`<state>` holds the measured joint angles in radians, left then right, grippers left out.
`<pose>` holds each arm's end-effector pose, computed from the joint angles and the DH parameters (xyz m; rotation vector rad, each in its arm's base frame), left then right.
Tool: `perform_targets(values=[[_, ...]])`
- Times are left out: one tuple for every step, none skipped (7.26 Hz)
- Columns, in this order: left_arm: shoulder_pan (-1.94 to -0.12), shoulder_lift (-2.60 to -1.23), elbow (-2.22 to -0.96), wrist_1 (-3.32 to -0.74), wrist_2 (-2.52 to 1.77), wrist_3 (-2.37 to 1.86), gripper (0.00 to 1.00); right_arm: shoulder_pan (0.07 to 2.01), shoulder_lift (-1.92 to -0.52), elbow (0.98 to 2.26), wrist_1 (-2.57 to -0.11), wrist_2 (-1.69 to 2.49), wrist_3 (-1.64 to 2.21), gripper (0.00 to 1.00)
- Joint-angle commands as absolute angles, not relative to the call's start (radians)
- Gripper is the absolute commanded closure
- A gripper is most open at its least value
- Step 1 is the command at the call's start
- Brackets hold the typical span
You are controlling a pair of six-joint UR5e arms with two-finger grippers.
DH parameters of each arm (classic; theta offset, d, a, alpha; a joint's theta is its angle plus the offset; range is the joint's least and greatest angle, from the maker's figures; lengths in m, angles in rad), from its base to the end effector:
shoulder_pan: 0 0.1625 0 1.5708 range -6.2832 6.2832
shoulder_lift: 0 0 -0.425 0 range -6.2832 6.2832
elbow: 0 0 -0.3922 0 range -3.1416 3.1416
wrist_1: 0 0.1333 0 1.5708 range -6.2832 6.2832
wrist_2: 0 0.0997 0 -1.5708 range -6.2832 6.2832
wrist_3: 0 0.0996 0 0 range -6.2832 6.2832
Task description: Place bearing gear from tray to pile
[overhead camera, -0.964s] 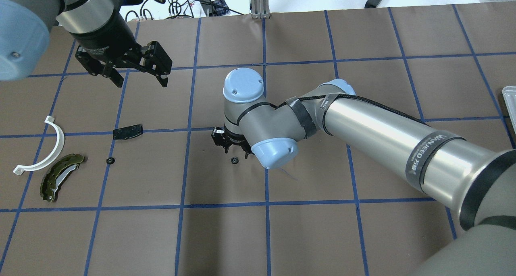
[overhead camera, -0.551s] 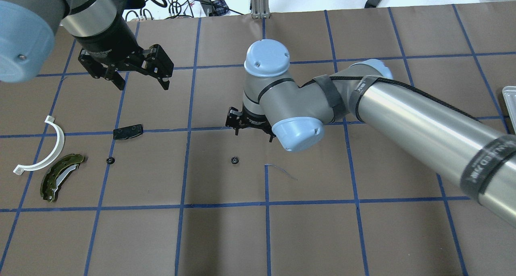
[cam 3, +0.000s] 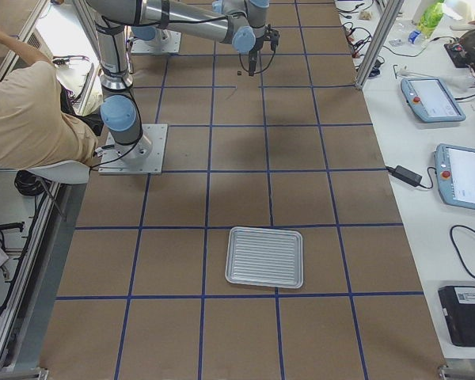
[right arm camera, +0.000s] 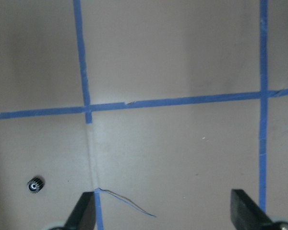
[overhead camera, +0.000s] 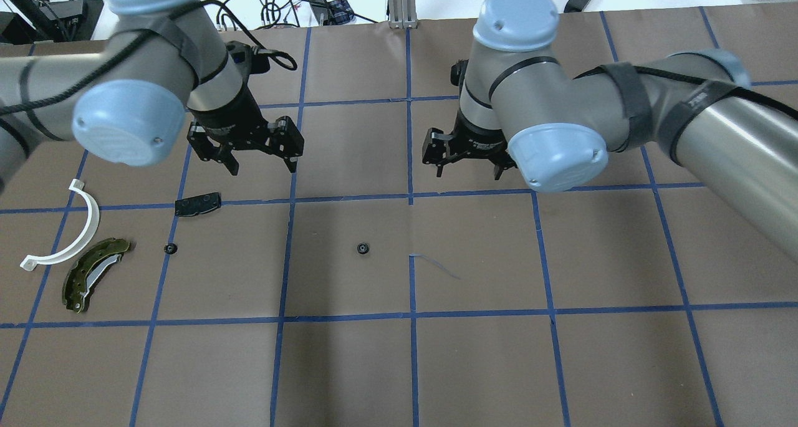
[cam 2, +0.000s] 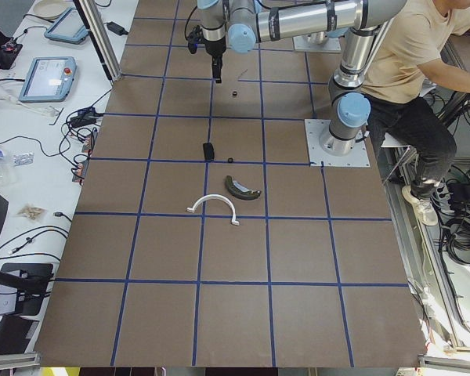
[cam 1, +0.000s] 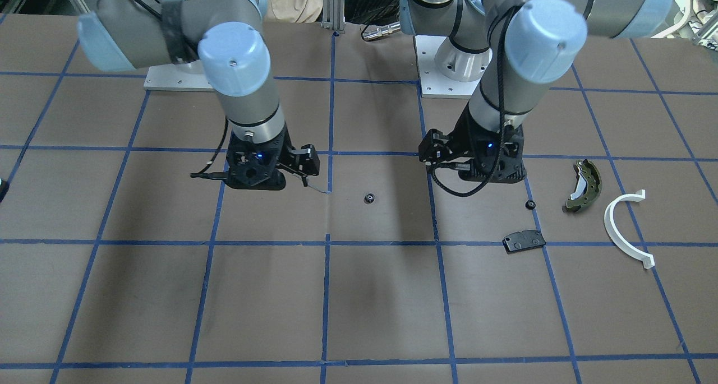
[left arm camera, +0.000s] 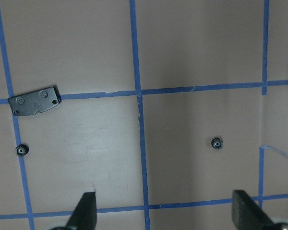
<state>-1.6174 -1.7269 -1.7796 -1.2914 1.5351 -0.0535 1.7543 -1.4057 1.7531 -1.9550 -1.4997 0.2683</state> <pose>-0.1611 -0.5163 0.3347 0.0131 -3.1073 -0.1355 0.2369 -0.5072 0.3526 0.1279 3.0613 -0.0305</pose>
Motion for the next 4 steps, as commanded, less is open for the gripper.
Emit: perform_targets(values=[[-1.684,-1.826,-1.934,-1.023,1.532,-0.196,0.00,1.654,-1.469,1.750,-1.889,-1.503,0.157,0.00],[-1.713,-1.873,-1.940,-1.002,1.532,-0.260,0.00,1.622,-1.512,1.747,-1.834,-1.503,0.150,0.00],[-1.780,-1.908,-1.939,-0.947,1.532,-0.332,0.00,1.574,-1.560,1.746,-1.769,-1.505,0.121,0.00],[-1.820,-1.936,-1.942,-0.895,1.531,-0.400,0.00,1.531,-1.598,1.746,-1.723,-1.509,0.054,0.00]])
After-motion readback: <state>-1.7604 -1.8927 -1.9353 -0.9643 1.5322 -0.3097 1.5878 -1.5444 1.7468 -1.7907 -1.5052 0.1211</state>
